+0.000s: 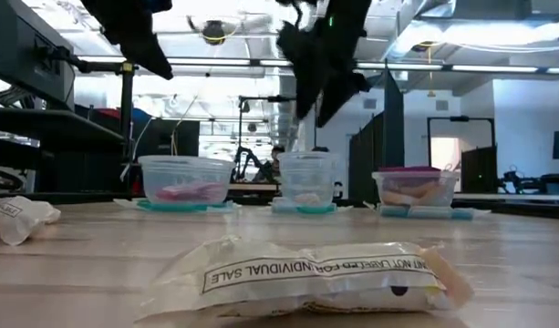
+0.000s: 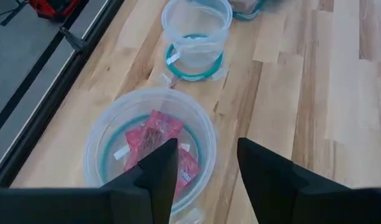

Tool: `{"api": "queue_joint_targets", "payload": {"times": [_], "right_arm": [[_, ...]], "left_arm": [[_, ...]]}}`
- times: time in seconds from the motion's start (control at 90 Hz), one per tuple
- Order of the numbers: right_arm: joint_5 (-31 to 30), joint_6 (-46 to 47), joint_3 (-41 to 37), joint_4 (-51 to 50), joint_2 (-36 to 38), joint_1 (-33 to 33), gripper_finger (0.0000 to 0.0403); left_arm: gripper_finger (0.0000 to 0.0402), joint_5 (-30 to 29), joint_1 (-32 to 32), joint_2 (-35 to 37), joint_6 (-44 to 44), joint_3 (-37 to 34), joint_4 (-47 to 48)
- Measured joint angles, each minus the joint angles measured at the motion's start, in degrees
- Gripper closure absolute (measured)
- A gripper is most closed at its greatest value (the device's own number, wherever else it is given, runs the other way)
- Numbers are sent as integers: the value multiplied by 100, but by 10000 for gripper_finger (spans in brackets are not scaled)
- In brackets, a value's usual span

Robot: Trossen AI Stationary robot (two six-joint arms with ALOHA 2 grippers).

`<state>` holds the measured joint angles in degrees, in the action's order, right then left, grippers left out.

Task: Sort candy
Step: Put the top right yellow candy into the top center transparent bin, then put the bottom right yellow candy into the top center transparent bin

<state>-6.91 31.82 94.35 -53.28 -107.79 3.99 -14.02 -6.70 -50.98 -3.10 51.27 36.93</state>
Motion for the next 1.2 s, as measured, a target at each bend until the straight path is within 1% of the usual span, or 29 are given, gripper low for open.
{"api": "queue_joint_targets", "payload": {"times": [0.044, 0.111, 0.211, 0.256, 0.356, 0.433, 0.578, 0.622, 0.711, 0.8, 0.889, 1.022, 1.111, 1.144, 1.2], "right_arm": [[136, -59, 0, 107, -36, 380, 169], [183, -211, 0, 239, -106, 957, 168], [146, -586, -2, 359, -135, 1725, 169], [120, -783, 0, 567, -213, 2014, 170], [5, -1086, -2, 1114, -430, 2557, 174], [16, -1147, 15, 1738, -736, 2762, 177], [204, -1090, 3, 2040, -1284, 2828, 183], [233, -1021, -8, 2039, -1404, 2818, 185], [345, -919, 17, 2353, -1554, 2782, 186], [719, -875, 168, 2156, -1724, 2739, 186], [970, -873, 350, 1935, -1937, 2697, 186], [1159, -867, 821, 1381, -2299, 2633, 192], [1312, -847, 1003, 1239, -2448, 2581, 211], [1371, -831, 1044, 1231, -2459, 2573, 224], [1444, -829, 1056, 1231, -2459, 2557, 258]], "left_arm": [[251, -2, 0, 0, -1, 0, 0], [251, -2, 0, 0, -1, 0, 0], [251, -2, 0, 0, -1, 0, -2], [251, -4, 0, 0, 16, 0, -23], [251, -8, 0, -1, 27, 7, -31], [251, -9, 0, 0, 27, 9, -41], [251, -9, 0, 0, 61, 9, -34], [251, -9, 0, 0, 44, 9, -31], [251, -9, 0, 0, 47, 9, -31], [251, -7, 0, 0, 38, 9, -24], [251, -7, 0, 0, 31, 9, -24], [251, -7, 0, 0, 31, 9, -17], [251, -7, 0, 0, 29, 9, -17], [251, -6, 0, 0, 29, 9, -9], [251, -6, 0, 0, 29, 9, 2]]}}
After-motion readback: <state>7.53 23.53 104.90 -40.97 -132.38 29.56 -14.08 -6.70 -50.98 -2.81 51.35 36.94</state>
